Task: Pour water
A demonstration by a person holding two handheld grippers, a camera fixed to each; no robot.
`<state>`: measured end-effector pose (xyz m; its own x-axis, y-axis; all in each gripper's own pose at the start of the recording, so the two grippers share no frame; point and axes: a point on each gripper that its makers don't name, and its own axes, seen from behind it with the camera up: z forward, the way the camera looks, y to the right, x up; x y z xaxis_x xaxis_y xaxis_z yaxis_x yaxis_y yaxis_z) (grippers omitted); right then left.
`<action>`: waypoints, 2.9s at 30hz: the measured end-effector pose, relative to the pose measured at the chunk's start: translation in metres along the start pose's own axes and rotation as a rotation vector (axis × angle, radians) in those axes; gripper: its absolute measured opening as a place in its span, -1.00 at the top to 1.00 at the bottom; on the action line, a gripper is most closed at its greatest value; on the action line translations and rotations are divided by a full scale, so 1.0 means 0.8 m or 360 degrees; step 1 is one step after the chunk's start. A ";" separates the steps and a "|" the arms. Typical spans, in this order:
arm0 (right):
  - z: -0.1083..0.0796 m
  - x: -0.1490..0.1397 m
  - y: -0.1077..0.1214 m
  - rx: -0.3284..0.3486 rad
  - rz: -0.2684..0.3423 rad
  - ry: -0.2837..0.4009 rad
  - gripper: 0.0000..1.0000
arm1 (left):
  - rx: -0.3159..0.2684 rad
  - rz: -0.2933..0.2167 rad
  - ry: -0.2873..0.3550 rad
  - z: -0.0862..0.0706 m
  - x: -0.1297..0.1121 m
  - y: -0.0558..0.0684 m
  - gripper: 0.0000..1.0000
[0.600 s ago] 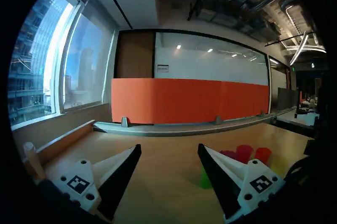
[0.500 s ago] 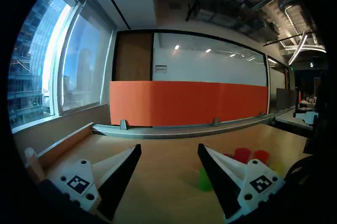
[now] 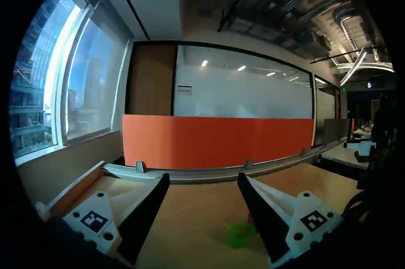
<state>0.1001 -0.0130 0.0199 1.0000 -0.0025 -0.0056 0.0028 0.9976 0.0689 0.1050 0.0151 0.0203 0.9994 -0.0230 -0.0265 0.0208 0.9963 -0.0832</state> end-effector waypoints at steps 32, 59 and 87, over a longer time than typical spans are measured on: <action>-0.011 0.048 -0.105 0.0659 0.0068 0.0005 -1.00 | -0.0589 -0.0018 -0.0063 0.012 0.040 0.079 -1.00; -0.040 0.037 -0.178 0.1048 -0.0110 -0.0088 -1.00 | -0.0817 0.0087 -0.0140 0.014 0.007 0.104 -1.00; -0.041 -0.054 -0.217 0.1262 -0.0354 -0.0364 -1.00 | -0.0854 0.0223 -0.0391 0.039 -0.109 0.104 -1.00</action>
<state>0.0563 -0.1837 -0.0247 0.9519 -0.2915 0.0940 0.1169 0.6293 0.7683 0.0206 0.1029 0.0470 0.9701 0.1891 0.1521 -0.0650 0.8064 -0.5878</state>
